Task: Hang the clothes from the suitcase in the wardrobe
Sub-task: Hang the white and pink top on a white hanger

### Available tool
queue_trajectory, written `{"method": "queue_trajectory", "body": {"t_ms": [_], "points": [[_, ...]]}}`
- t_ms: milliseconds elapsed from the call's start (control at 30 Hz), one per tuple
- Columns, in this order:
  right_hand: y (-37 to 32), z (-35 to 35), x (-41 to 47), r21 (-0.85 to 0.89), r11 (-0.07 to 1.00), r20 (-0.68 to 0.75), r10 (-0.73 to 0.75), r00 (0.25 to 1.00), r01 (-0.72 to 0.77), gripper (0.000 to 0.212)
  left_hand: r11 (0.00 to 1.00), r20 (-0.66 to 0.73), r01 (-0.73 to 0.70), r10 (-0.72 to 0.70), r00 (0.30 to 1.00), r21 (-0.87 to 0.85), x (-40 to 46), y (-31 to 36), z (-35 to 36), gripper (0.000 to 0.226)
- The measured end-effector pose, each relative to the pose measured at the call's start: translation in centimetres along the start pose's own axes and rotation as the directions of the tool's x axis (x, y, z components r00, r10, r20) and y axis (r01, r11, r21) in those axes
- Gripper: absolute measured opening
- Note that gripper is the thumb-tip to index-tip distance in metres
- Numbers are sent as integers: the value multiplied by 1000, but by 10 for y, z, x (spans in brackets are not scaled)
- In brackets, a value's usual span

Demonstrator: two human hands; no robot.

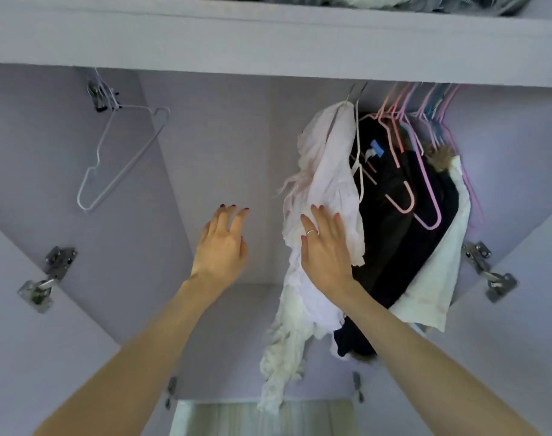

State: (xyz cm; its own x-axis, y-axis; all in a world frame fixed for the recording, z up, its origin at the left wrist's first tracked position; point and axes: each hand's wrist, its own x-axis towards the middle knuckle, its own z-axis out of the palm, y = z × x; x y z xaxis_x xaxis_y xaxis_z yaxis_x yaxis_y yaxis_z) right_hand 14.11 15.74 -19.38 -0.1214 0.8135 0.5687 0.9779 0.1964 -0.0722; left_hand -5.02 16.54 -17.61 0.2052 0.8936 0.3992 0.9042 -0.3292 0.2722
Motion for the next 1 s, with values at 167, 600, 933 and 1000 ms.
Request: {"method": "queue_trajectory", "body": {"t_ms": [167,600,933,1000], "points": [[-28,71,-70,188,979,201,-113,973,75,45,997,195,69,-63,979,-23,-56,-29,55,47],[23,395,-319,58,987,901,-115,418,148,62,956,607,262,-287,741,132,-260,-168,403,47],[73,654,-415,25,992,928,-69,366,123,99,955,738,255,-280,614,150,-336,-263,664,54],[71,680,-422,26,985,920,-91,381,173,107,956,740,242,-284,609,167,-339,-274,692,56]]}}
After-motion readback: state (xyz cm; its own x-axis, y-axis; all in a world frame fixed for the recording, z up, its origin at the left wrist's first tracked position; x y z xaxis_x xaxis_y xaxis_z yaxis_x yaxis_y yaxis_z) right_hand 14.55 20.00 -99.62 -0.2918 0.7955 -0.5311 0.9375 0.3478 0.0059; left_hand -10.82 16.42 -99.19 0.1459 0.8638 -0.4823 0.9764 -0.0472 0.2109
